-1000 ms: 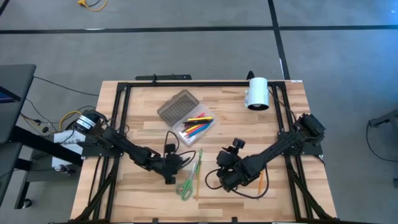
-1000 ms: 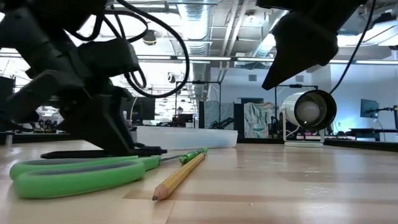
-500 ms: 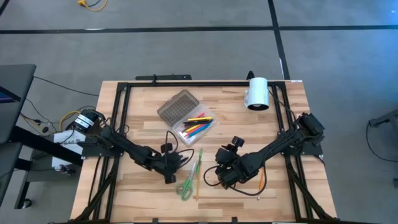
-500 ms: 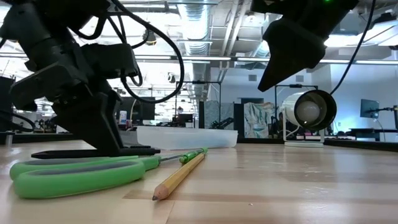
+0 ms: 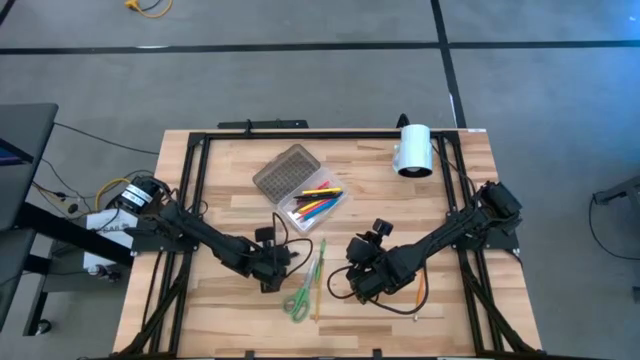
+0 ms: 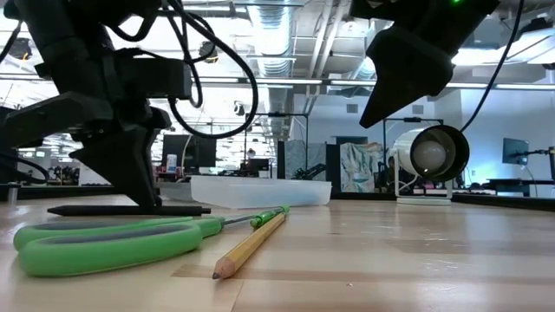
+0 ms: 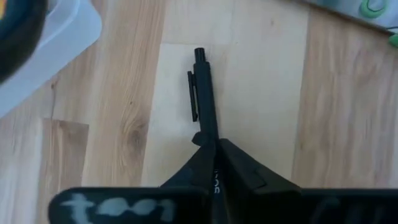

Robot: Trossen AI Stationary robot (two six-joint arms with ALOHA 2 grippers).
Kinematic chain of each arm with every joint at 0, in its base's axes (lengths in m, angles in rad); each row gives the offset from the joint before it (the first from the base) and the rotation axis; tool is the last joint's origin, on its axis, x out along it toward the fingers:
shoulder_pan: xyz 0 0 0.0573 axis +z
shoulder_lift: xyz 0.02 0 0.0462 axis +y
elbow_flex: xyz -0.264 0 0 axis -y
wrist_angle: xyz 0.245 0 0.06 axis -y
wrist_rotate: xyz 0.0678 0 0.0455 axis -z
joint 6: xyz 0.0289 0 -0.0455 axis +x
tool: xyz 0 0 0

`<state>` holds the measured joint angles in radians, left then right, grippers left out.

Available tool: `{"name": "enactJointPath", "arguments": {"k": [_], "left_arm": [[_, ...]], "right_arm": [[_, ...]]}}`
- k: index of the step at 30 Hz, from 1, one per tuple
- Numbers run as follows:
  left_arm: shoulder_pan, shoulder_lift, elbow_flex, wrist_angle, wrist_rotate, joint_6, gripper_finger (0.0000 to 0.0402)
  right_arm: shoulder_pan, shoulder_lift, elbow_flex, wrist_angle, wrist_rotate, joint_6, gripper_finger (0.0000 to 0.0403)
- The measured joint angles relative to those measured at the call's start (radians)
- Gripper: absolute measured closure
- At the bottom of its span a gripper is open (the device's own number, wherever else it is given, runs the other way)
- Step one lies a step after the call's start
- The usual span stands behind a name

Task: Pick & place school supplies into a supply box
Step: Put the black pen into the transparent supply box

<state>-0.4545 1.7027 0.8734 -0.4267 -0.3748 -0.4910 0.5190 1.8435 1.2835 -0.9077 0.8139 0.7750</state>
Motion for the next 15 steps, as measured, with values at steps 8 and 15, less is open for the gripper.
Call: {"name": "enactJointPath", "arguments": {"k": [8, 15], "left_arm": [[0.000, -0.002, 0.001, -0.010, 0.029, 0.008, 0.0383], [-0.001, -0.002, 0.001, -0.009, 0.032, 0.034, 0.0327]], "right_arm": [[0.000, 0.000, 0.000, 0.000, 0.000, 0.000, 0.0285], [0.000, 0.000, 0.000, 0.000, -0.001, 0.000, 0.0285]]}}
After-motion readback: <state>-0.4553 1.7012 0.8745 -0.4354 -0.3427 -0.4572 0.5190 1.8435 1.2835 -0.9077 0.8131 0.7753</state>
